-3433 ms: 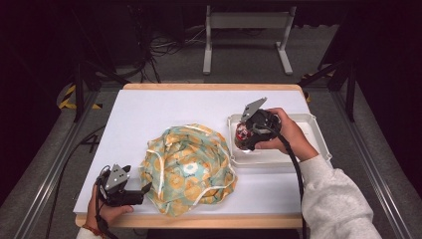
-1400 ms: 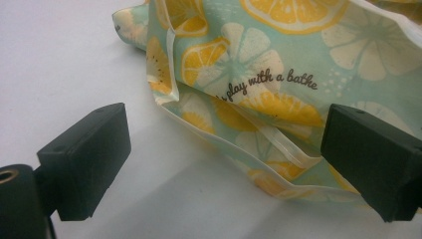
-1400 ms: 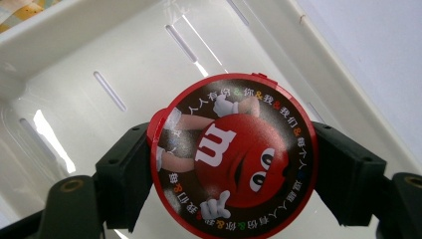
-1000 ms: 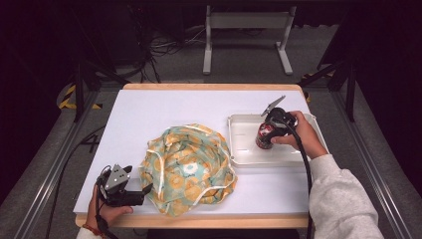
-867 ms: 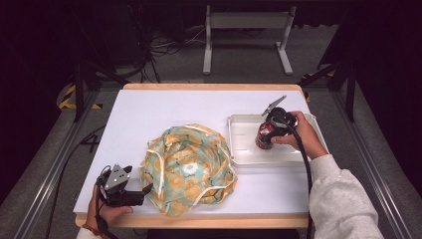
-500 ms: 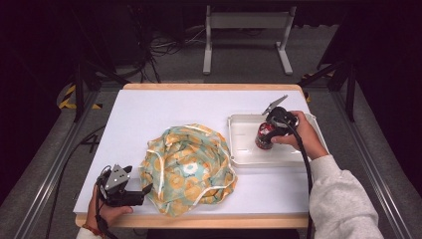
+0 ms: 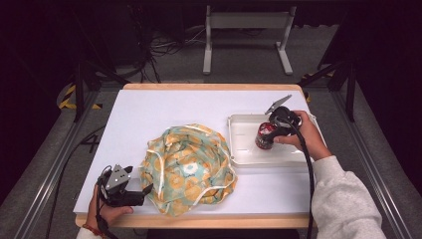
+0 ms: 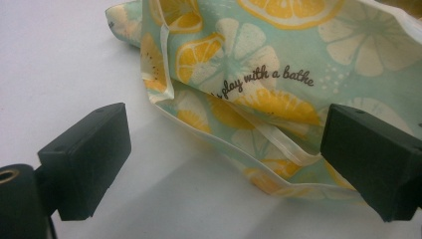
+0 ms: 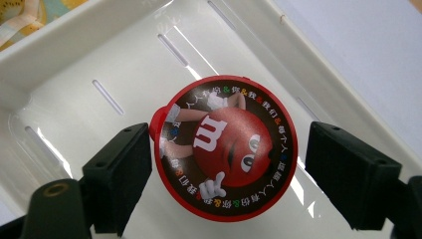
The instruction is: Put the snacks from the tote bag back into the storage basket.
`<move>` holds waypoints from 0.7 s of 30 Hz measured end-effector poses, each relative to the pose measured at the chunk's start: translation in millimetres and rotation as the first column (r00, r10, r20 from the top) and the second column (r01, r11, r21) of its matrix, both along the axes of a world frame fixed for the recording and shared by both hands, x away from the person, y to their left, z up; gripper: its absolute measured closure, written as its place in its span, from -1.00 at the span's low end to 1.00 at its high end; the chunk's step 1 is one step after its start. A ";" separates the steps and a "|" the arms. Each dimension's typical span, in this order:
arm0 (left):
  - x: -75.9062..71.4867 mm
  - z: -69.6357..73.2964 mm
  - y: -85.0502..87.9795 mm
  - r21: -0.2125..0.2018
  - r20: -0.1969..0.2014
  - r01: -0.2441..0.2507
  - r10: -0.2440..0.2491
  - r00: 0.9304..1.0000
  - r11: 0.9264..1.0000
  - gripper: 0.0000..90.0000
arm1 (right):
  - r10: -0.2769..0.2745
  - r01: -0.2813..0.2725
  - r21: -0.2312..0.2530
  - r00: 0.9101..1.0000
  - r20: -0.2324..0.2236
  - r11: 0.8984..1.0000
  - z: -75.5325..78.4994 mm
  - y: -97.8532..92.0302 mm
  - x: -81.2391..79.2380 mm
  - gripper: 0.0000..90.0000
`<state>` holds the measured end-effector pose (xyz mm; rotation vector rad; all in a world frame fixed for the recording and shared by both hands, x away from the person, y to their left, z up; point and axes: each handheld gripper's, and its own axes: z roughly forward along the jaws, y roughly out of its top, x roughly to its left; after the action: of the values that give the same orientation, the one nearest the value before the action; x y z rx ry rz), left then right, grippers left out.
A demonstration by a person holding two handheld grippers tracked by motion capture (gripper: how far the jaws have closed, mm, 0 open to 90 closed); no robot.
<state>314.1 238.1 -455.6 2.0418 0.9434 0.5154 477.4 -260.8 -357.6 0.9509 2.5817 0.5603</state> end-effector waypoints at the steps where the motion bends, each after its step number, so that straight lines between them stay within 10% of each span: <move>1: -0.2 -0.2 -0.2 -0.001 -0.005 -0.001 0.001 1.000 1.000 -0.86 | 0.001 -0.001 0.002 1.000 0.000 1.000 0.0 -0.3 -0.1 -0.57; 21: -0.3 -0.8 -1.5 0.010 -0.008 0.013 -0.013 1.000 1.000 -0.85 | 0.093 -0.092 -0.092 0.996 0.007 0.991 2.8 -4.0 -3.9 -0.50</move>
<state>313.8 236.6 -456.4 2.0588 0.9336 0.5061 473.4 -264.9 -354.8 0.7994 2.6278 0.4650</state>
